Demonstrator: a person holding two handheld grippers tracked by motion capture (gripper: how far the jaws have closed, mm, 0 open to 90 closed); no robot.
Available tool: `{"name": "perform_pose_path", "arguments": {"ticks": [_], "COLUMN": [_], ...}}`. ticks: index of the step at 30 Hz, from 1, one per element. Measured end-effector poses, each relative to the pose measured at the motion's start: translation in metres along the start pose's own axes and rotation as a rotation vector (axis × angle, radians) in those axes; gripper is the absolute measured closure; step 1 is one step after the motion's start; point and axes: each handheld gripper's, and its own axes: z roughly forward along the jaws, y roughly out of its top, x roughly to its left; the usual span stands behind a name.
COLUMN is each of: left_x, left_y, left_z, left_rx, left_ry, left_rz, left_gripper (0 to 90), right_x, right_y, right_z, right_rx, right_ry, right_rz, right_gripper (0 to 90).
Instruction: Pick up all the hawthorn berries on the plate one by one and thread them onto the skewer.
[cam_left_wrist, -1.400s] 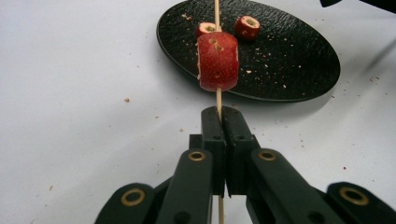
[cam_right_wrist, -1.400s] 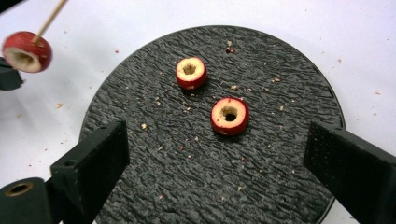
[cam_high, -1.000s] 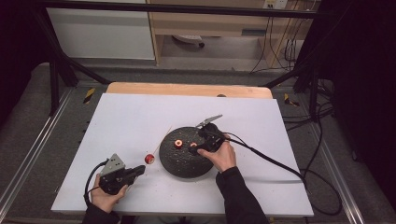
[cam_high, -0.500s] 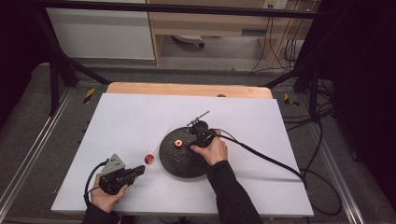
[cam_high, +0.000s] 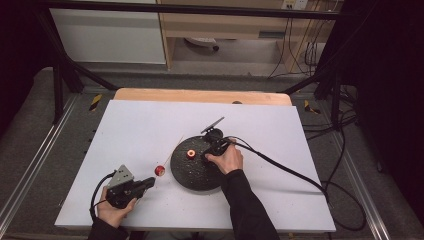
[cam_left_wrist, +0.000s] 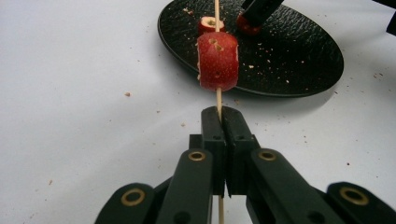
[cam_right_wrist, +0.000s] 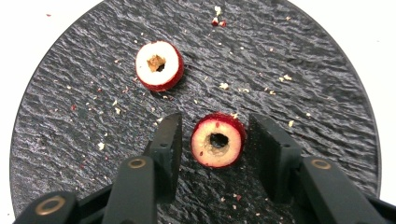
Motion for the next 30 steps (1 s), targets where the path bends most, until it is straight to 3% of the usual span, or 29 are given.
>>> {"name": "perform_pose_path", "arguments": {"ticks": [22,30], "left_x": [-0.0006,-0.0011], "left_y": [0.0001,0.0002], "left_z": [-0.0003,-0.0003], "left_rx": [-0.002,-0.003], "left_ry": [-0.002,-0.002], "left_rz": [0.003,0.004], "left_gripper": [88.7,88.7], "right_x": [-0.0038,-0.0025], "right_y": [0.0024,0.0021], "right_z": [0.0032,-0.0042], "right_rx": [0.041,0.021], "right_ry": [0.008,0.034], "right_rz": [0.045,0.043], "right_gripper": [62.5,62.9]}}
